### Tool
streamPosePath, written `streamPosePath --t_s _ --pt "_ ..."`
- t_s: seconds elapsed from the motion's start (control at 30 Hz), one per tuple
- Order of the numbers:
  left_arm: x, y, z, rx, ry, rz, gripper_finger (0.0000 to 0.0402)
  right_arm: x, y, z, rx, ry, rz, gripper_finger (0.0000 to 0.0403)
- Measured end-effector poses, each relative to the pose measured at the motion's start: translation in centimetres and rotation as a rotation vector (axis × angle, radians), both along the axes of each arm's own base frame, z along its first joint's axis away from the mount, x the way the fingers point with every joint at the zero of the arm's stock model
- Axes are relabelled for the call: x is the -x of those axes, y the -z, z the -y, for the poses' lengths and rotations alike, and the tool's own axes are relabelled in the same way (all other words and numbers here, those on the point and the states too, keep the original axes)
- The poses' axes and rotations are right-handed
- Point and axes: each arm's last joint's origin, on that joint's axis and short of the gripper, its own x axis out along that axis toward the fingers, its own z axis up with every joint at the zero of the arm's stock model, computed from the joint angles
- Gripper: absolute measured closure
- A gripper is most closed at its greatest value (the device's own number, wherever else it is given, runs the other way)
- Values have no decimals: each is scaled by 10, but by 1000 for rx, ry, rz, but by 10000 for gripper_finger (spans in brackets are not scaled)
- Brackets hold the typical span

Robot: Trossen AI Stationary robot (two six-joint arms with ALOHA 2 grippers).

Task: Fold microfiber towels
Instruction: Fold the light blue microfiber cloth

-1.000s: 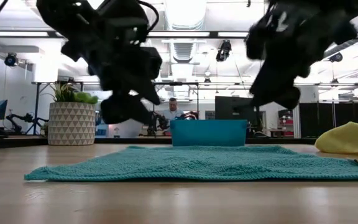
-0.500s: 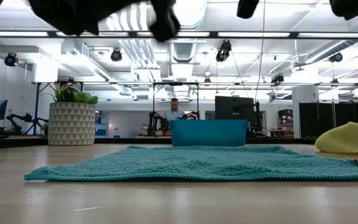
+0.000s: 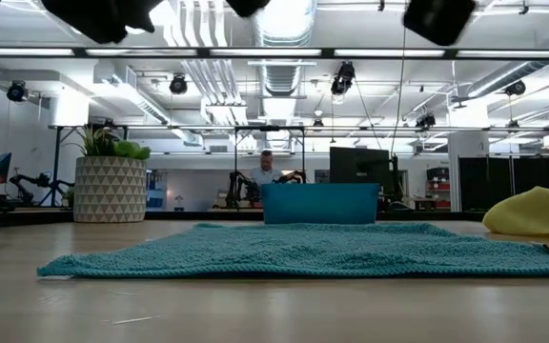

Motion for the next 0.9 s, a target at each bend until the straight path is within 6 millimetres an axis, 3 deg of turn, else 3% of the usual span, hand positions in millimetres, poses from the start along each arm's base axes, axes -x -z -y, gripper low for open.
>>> streamPosePath --t_s 0.1,0.2,0.33,0.47,0.6,0.9 --pt "11 -3 14 -24 99 -84 211 11 8 -10 38 -50 -112 289" --pt "25 8 37 -158 106 -362 211 23 23 -20 98 -73 -253 289" --pt "55 29 63 -592 24 -708 211 36 41 -27 207 -113 -389 289" --pt "70 39 83 -957 -34 -694 211 46 62 -24 348 -85 -456 289" --pt "59 58 100 -1087 -53 -606 211 50 79 -15 395 -13 -473 289" --pt "20 122 121 -1155 -57 -828 211 54 87 -12 374 -24 -476 289"
